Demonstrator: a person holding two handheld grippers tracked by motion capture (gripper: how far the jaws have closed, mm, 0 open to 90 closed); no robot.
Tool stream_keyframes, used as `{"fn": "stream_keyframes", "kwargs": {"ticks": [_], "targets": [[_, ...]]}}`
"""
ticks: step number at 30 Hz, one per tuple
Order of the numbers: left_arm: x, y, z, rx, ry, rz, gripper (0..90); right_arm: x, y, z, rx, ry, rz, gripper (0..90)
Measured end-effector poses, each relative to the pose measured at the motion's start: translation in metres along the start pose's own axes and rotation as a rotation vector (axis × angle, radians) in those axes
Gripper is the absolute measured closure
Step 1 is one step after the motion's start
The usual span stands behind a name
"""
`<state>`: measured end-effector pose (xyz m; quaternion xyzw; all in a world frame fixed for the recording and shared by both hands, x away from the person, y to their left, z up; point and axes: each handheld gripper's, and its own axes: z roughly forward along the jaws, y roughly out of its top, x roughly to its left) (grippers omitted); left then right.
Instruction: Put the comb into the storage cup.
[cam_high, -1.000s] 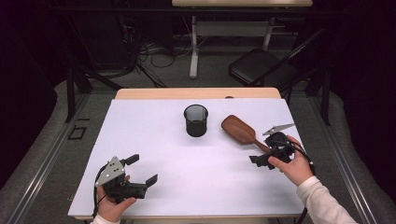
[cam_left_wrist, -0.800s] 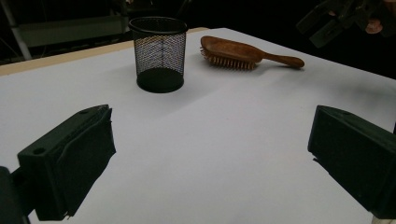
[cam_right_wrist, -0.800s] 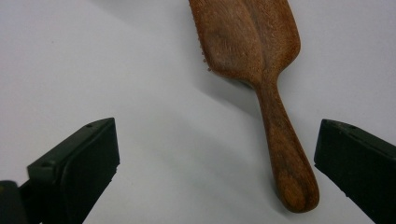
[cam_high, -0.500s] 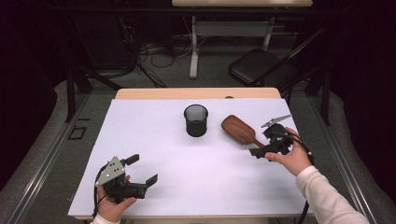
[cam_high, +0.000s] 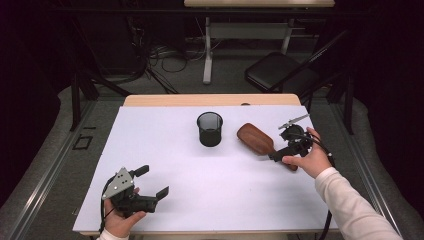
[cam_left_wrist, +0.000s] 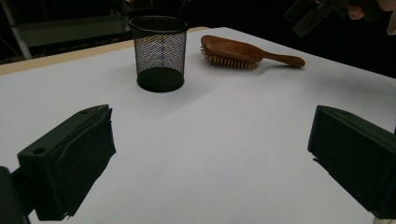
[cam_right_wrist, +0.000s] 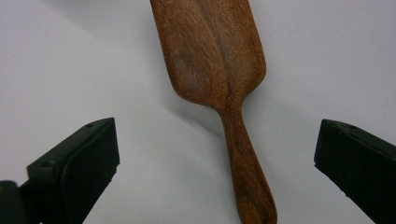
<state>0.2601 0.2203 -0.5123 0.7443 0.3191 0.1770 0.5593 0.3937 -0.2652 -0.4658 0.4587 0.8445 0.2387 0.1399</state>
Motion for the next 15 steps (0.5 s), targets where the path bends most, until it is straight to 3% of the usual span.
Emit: {"fn": "stream_keyframes", "kwargs": {"ticks": [5,15], "targets": [[0.000,0.000,0.000,0.001,0.000,0.000,0.6,-0.004,0.006,0.003,0.030,-0.020,-0.031,2.3],[0.000,0.000,0.000,0.004,0.002,-0.002,0.6,-0.011,0.015,0.010,0.063,-0.045,-0.042,1.1]]}}
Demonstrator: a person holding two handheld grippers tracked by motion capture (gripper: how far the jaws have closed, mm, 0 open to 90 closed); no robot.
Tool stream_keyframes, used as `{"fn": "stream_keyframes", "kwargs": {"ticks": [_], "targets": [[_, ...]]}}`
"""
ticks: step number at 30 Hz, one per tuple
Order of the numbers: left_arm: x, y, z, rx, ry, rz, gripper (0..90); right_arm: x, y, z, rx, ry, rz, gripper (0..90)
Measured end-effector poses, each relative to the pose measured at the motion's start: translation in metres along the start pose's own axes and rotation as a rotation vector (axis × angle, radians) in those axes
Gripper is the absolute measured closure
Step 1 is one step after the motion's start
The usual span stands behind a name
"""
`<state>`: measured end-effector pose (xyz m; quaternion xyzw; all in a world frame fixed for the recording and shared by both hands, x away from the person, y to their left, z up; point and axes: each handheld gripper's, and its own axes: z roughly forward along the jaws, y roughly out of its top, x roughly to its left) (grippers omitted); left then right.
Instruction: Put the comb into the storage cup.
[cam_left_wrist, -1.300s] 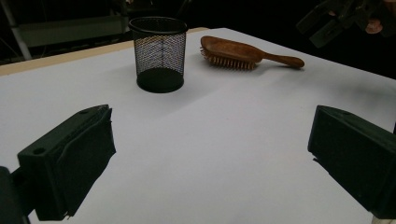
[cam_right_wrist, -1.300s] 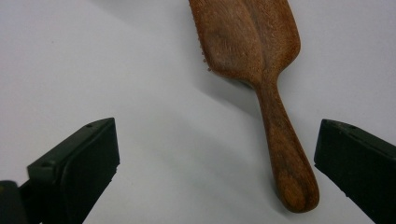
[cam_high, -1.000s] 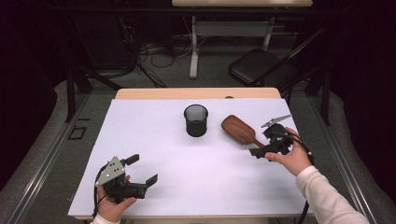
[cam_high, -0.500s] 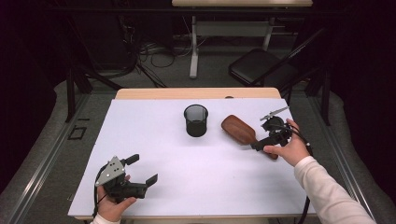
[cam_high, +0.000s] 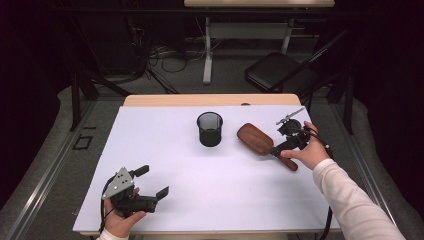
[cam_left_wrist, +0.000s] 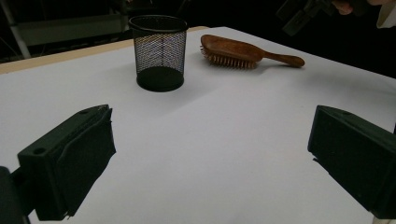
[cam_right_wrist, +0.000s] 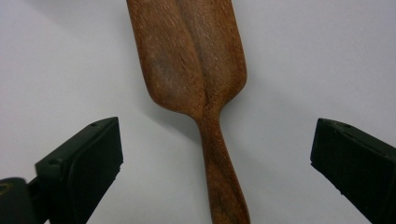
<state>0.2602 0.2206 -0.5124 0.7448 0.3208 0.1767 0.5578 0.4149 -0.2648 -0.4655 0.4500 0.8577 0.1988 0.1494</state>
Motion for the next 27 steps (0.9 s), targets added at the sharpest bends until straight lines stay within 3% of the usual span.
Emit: {"fn": "stream_keyframes", "kwargs": {"ticks": [7,12,13,16,22,27], "targets": [[0.000,0.000,0.000,0.001,-0.002,0.001,0.6,-0.004,0.003,0.002,0.012,-0.010,-0.024,1.5],[0.000,0.000,0.000,0.002,0.000,0.002,0.6,-0.007,0.003,0.003,0.009,-0.005,-0.075,12.7],[0.000,0.000,0.000,0.003,-0.001,0.002,0.6,-0.007,0.003,0.004,0.009,0.001,-0.106,14.9],[0.000,0.000,0.000,0.003,-0.002,0.003,0.6,-0.007,0.003,0.005,0.010,-0.003,-0.138,16.7],[0.000,0.000,0.001,0.006,-0.003,0.003,0.7,-0.007,0.003,0.010,0.017,0.032,-0.198,30.9],[0.000,0.000,0.001,0.007,-0.004,0.001,0.7,-0.009,0.002,0.012,0.050,0.054,-0.206,36.8]]}}
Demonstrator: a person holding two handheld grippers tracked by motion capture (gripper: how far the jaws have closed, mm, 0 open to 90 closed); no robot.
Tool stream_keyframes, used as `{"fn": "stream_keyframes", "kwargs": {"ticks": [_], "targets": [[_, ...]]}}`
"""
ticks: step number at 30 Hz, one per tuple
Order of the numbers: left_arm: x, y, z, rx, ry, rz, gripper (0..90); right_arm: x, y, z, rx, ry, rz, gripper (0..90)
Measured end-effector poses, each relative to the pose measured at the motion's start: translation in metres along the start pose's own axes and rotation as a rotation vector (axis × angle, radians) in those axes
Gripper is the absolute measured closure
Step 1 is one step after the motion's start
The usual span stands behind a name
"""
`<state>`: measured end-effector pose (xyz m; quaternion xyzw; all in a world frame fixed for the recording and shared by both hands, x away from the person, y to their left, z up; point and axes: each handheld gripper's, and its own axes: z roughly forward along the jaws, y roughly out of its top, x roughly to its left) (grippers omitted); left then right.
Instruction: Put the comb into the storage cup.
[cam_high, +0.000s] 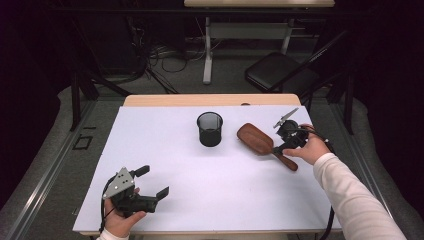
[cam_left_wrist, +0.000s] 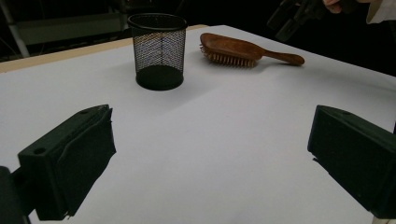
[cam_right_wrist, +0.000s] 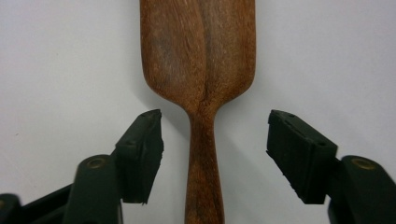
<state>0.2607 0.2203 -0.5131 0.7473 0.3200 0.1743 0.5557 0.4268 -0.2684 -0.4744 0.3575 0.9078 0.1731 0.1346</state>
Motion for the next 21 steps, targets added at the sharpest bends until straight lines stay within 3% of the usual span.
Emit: {"fn": "stream_keyframes", "kwargs": {"ticks": [5,6,14,16,18,21], "targets": [[0.000,0.000,0.000,0.001,-0.001,-0.001,0.7,-0.002,-0.001,0.003,0.019,-0.004,0.021,36.7],[0.000,0.000,0.000,0.002,-0.001,0.000,0.7,-0.002,-0.002,0.004,0.002,-0.002,0.029,36.8],[0.000,0.000,0.001,0.001,-0.009,-0.003,0.7,-0.004,-0.005,0.008,0.032,0.007,0.029,39.2],[0.000,0.000,0.001,0.003,-0.006,-0.002,0.7,-0.004,-0.006,0.010,0.006,-0.005,-0.003,36.7],[0.000,0.000,0.001,0.003,-0.007,-0.003,0.7,-0.002,-0.007,0.011,0.002,-0.019,0.004,37.3],[0.000,-0.001,0.001,0.004,-0.005,-0.003,0.7,-0.004,-0.007,0.012,0.010,0.000,0.011,38.1]]}}
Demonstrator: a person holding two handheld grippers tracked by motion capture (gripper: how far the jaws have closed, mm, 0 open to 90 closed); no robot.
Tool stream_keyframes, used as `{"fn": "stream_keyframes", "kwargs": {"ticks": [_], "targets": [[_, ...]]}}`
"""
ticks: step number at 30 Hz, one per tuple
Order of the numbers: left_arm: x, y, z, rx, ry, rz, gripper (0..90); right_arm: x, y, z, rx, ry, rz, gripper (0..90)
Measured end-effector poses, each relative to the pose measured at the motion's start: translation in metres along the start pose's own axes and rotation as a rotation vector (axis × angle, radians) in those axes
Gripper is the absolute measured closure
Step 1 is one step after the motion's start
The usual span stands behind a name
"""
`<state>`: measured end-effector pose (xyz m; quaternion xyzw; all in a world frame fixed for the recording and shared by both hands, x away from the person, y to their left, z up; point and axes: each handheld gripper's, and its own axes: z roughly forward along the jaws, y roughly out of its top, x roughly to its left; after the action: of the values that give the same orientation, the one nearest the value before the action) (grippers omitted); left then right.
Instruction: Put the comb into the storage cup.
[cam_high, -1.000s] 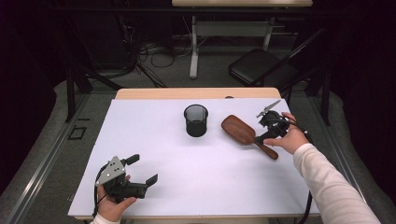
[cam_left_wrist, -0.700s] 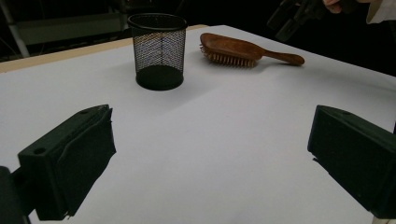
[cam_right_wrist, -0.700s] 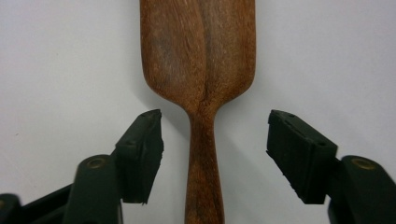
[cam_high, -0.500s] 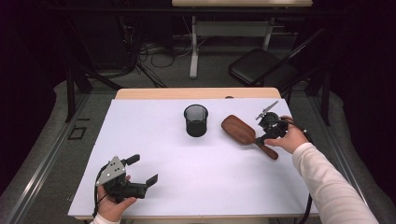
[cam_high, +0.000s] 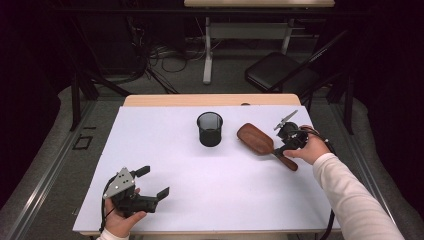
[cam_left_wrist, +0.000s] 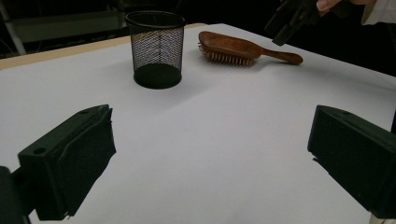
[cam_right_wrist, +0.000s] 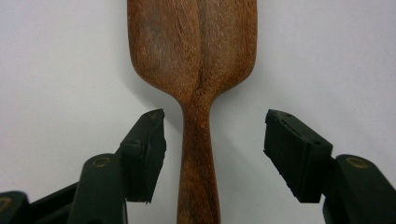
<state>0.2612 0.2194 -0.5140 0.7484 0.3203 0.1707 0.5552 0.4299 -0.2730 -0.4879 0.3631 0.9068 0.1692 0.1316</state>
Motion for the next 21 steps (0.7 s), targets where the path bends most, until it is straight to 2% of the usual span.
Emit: {"fn": "stream_keyframes", "kwargs": {"ticks": [2,5,8,9,21], "targets": [[0.000,0.000,0.000,-0.002,-0.006,0.001,0.7,0.000,0.000,0.001,0.026,-0.002,0.007,39.5],[0.000,0.000,0.000,-0.001,-0.007,0.001,0.7,0.000,-0.002,0.005,0.023,0.014,0.015,44.2],[0.000,0.000,0.000,0.000,-0.007,0.000,0.7,0.002,-0.002,0.006,0.035,0.018,0.037,44.7],[0.000,0.000,0.000,0.001,-0.007,0.000,0.7,0.002,-0.003,0.007,0.042,0.014,0.031,44.9],[0.000,0.000,0.001,0.004,-0.005,0.002,0.7,0.002,-0.006,0.014,0.020,0.025,0.035,46.9]]}}
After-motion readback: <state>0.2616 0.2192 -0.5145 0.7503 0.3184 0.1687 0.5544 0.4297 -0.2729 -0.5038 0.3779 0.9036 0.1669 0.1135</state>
